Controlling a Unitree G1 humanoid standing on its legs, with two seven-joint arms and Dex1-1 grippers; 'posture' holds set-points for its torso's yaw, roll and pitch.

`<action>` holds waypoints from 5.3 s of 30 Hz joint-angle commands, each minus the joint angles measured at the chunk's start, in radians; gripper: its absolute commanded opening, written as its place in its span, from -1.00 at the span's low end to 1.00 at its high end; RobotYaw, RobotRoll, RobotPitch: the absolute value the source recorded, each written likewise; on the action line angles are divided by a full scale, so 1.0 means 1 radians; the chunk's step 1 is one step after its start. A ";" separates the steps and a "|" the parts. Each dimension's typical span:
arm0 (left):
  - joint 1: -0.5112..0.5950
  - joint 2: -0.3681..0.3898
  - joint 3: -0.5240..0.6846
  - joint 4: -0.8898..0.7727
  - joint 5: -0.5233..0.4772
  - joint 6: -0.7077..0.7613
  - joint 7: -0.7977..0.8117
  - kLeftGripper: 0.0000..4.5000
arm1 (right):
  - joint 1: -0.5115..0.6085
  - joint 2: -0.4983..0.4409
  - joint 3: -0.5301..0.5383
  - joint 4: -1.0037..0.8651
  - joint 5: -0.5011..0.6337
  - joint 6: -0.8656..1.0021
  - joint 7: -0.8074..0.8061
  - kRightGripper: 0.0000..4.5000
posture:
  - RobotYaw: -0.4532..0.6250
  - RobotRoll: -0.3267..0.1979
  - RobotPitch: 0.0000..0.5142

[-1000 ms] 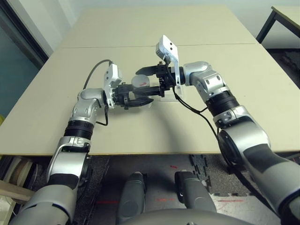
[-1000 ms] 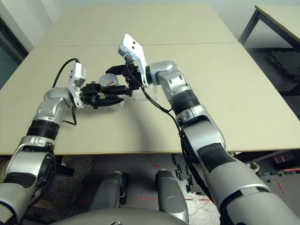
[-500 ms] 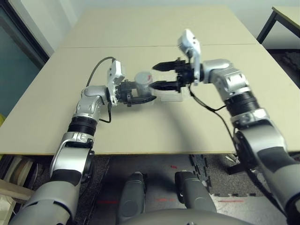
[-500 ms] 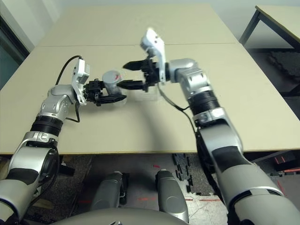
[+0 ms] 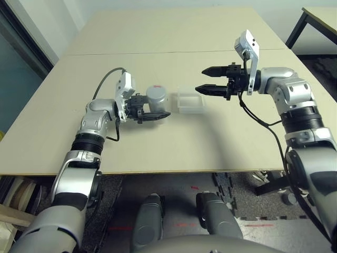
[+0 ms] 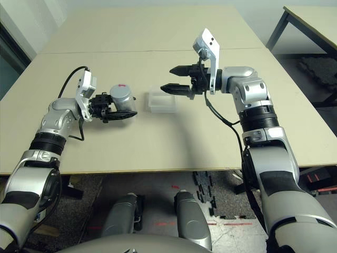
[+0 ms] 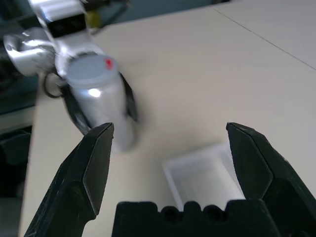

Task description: Pour the medicine from the bottle into the box.

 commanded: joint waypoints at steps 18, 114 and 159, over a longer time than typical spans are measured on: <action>-0.019 -0.012 -0.003 0.017 0.013 -0.013 0.005 0.20 | -0.103 0.197 0.143 -0.037 -0.030 0.019 -0.065 1.00 | -0.33 0.25 -0.66; -0.005 -0.011 0.005 0.006 0.006 -0.008 0.014 0.20 | -0.089 0.268 0.177 0.031 -0.109 -0.074 -0.090 1.00 | -0.32 0.25 -0.66; 0.007 0.006 0.021 0.011 0.010 -0.025 0.037 0.20 | -0.071 0.088 -0.054 0.267 -0.095 -0.169 -0.281 0.16 | -0.29 0.25 -0.62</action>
